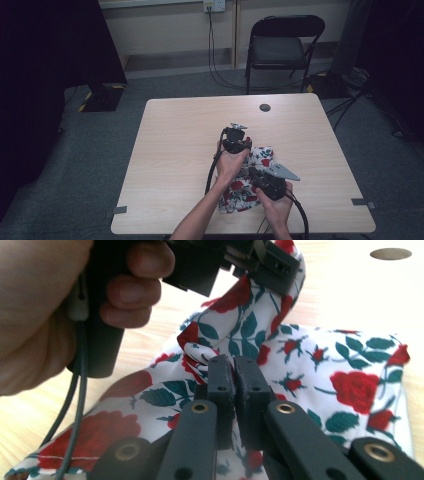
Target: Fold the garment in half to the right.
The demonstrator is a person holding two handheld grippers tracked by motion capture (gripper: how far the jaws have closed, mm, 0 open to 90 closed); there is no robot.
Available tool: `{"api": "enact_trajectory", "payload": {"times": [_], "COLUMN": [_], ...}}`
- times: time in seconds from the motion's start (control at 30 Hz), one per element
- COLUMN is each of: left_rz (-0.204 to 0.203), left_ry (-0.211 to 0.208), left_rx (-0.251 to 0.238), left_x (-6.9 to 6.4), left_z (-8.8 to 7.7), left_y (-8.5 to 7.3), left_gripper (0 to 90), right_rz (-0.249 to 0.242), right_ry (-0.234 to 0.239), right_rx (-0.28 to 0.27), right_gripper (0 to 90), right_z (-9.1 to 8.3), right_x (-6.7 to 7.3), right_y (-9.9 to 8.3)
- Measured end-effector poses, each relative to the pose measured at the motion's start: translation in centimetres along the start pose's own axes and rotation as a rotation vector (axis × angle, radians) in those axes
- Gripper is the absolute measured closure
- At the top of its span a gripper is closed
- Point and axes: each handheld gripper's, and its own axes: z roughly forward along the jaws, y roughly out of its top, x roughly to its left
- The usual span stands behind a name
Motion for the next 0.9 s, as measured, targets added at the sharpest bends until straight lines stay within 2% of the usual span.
{"api": "enact_trajectory", "payload": {"times": [0.2, 0.33, 0.5, 0.67, 0.9], "left_rz": [-0.006, 0.007, 0.014, -0.005, -0.001], "left_ry": [-0.002, 0.006, 0.007, 0.005, -0.001], "left_rx": [0.006, 0.022, 0.021, 0.033, 0.041], "left_x": [-0.3, -0.6, -0.9, -0.8, -1.0], "left_z": [0.8, 1.2, 1.4, 2.0, 2.7], "left_y": [-0.1, -0.2, -0.1, -0.2, -0.4], "left_gripper": [81.1, 81.0, 80.8, 80.7, 80.6], "right_rz": [0.008, 0.02, 0.027, 0.033, 0.023], "right_ry": [-0.021, -0.028, -0.032, -0.054, -0.069], "right_rx": [0.009, 0.015, 0.013, 0.013, 0.021], "right_gripper": [86.9, 86.9, 86.9, 86.9, 86.9], "right_z": [-0.2, -0.2, -0.2, -0.3, -0.2], "right_x": [-0.7, -1.1, -1.1, -1.4, -1.4], "right_y": [-0.4, -0.7, -0.7, -1.0, -1.4]}}
